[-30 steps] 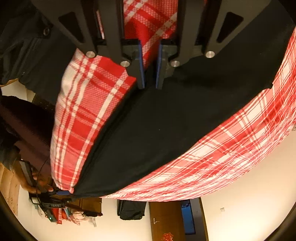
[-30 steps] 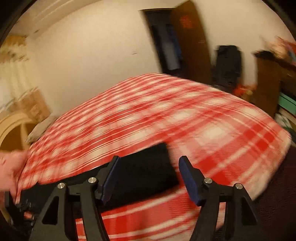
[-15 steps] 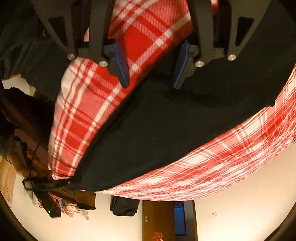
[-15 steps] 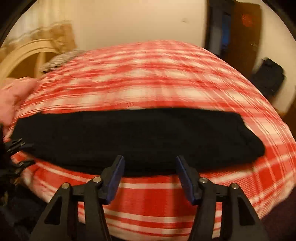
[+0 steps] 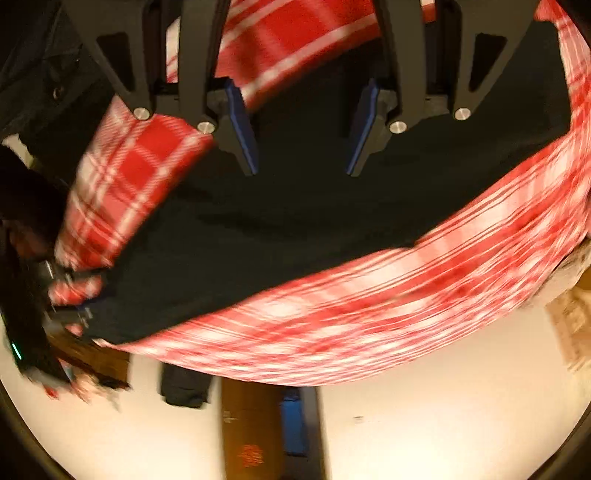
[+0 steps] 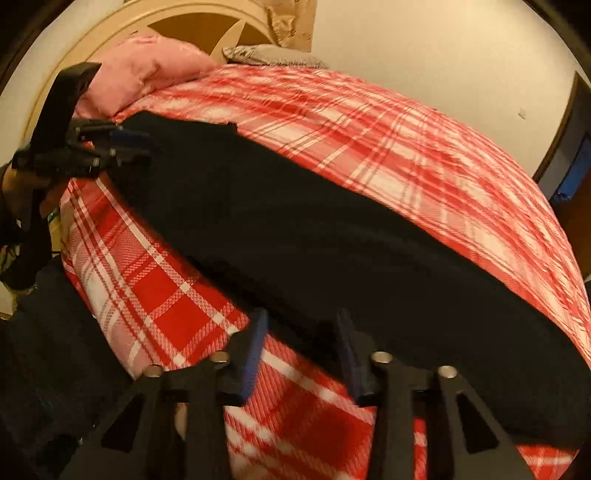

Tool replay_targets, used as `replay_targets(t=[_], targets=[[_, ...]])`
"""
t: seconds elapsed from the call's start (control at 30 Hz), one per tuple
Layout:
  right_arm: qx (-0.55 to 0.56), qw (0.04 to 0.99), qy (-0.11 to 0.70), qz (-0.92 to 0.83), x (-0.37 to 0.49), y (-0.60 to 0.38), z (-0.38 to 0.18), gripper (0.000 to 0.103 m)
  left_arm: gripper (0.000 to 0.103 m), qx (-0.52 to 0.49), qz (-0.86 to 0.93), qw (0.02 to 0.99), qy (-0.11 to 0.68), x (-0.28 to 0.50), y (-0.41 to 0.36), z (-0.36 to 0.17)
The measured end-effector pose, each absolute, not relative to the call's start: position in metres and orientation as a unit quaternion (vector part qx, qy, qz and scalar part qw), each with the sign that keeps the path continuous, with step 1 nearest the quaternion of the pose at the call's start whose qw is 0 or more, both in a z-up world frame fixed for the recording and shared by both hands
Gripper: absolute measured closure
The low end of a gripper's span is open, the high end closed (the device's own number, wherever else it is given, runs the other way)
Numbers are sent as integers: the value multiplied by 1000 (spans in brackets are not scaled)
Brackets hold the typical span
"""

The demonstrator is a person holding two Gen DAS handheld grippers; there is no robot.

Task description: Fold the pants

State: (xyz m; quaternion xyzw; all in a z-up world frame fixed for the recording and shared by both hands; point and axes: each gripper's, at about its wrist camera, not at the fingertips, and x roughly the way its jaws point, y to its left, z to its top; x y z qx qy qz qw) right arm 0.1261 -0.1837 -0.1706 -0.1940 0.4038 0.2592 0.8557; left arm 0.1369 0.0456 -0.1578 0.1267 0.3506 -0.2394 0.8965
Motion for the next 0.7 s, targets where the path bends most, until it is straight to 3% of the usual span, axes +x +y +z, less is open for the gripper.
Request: replay_targets(t=[0.1, 0.13, 0.17, 0.4, 0.57, 0.7], targets=[[-189, 855, 412, 253, 135, -182, -180, 88, 51, 101, -198, 906, 360, 146, 75, -160], [-185, 854, 412, 260, 134, -182, -179, 98, 51, 97, -184, 909, 362, 149, 83, -161], [-186, 852, 414, 262, 133, -182, -178, 99, 51, 90, -169, 911, 365, 154, 90, -164], [-229, 834, 427, 264, 121, -176, -183, 100, 51, -17, -99, 915, 391, 170, 155, -178], [-238, 824, 440, 266, 129, -173, -181, 98, 51, -17, -66, 927, 368, 169, 178, -167], [-205, 828, 444, 276, 146, -177, -156, 91, 51, -24, -32, 932, 361, 177, 204, -163]])
